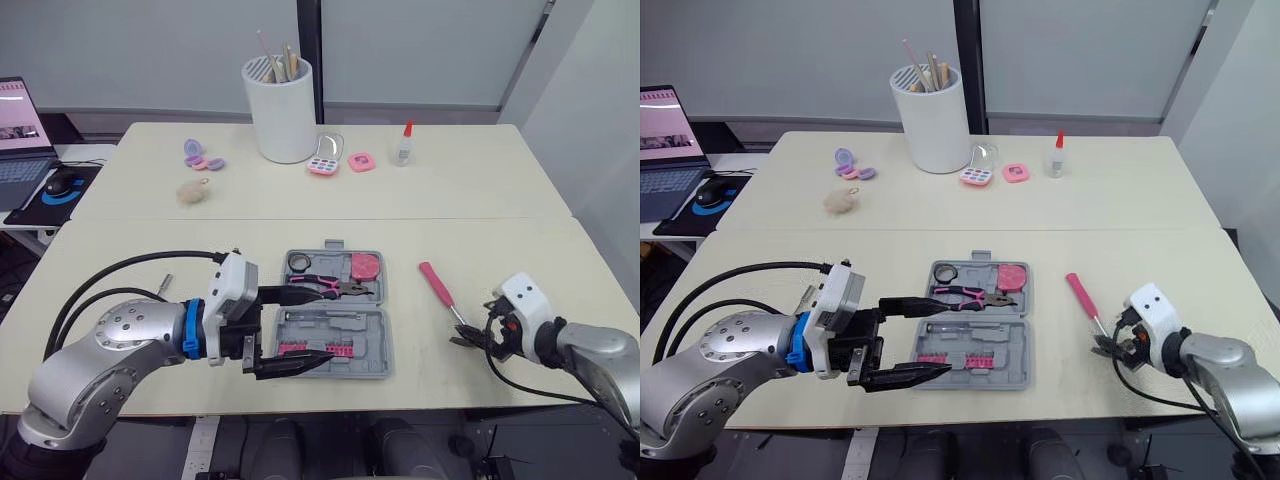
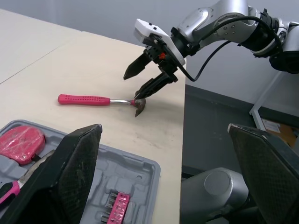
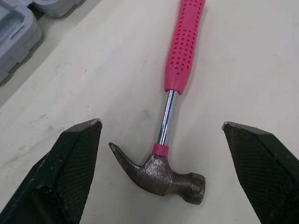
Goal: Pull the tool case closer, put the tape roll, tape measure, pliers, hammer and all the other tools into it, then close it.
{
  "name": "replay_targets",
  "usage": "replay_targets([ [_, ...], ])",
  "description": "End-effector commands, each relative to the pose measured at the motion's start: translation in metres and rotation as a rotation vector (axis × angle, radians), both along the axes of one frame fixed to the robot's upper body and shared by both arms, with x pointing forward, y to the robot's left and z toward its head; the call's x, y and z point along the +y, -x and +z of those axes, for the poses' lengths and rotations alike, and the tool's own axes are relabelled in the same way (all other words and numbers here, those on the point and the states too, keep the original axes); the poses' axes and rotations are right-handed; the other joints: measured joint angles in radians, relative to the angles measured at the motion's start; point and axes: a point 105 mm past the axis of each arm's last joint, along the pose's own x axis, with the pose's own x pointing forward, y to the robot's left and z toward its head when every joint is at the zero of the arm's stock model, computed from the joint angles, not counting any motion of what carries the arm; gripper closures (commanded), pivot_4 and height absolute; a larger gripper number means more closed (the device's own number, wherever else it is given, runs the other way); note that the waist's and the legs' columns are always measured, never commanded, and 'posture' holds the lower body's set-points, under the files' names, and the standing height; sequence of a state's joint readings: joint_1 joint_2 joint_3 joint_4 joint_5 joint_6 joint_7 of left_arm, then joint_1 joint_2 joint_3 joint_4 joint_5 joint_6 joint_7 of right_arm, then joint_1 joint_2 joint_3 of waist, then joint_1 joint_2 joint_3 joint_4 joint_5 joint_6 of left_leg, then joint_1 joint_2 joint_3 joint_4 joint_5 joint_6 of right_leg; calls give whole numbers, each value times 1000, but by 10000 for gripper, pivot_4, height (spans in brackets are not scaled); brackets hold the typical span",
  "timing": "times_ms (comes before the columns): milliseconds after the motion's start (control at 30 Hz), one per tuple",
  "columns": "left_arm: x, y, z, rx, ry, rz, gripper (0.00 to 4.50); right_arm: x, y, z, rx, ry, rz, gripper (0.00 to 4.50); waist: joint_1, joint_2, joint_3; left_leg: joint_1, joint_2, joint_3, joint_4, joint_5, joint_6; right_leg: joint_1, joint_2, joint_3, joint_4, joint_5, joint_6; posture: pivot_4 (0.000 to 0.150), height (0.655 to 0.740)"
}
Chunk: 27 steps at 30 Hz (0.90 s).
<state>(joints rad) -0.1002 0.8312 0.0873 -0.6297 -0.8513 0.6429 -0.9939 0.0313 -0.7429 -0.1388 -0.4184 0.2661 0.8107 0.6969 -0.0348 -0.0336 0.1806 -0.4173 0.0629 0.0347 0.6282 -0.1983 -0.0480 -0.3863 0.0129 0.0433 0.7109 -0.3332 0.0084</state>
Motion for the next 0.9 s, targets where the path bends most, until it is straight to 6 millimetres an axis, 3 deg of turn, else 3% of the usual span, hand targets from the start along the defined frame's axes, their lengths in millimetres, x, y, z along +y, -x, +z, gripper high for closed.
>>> replay_targets([
  [33, 0, -2, 12, -59, 18, -14, 0, -2, -7, 16, -87, 0, -5, 450, 0, 0, 0, 0, 0, 0, 0, 0, 0, 0, 0, 0, 0, 0, 0, 1500, 7400],
  [267, -2, -7, 10, -62, 18, -13, 0, 4, -22, 11, -81, -19, -21, 450, 0, 0, 0, 0, 0, 0, 0, 0, 0, 0, 0, 0, 0, 0, 0, 1500, 7400],
  [533, -4, -4, 9, -63, 14, -6, 0, 11, -24, -12, -22, -30, -11, 450, 3, 0, 0, 0, 0, 0, 0, 0, 0, 0, 0, 0, 0, 0, 0, 1500, 7400],
  [900, -4, -4, 9, -61, 4, -6, 0, 2, -27, -41, 22, -56, -72, 450, 2, 0, 0, 0, 0, 0, 0, 0, 0, 0, 0, 0, 0, 0, 0, 1500, 7400],
])
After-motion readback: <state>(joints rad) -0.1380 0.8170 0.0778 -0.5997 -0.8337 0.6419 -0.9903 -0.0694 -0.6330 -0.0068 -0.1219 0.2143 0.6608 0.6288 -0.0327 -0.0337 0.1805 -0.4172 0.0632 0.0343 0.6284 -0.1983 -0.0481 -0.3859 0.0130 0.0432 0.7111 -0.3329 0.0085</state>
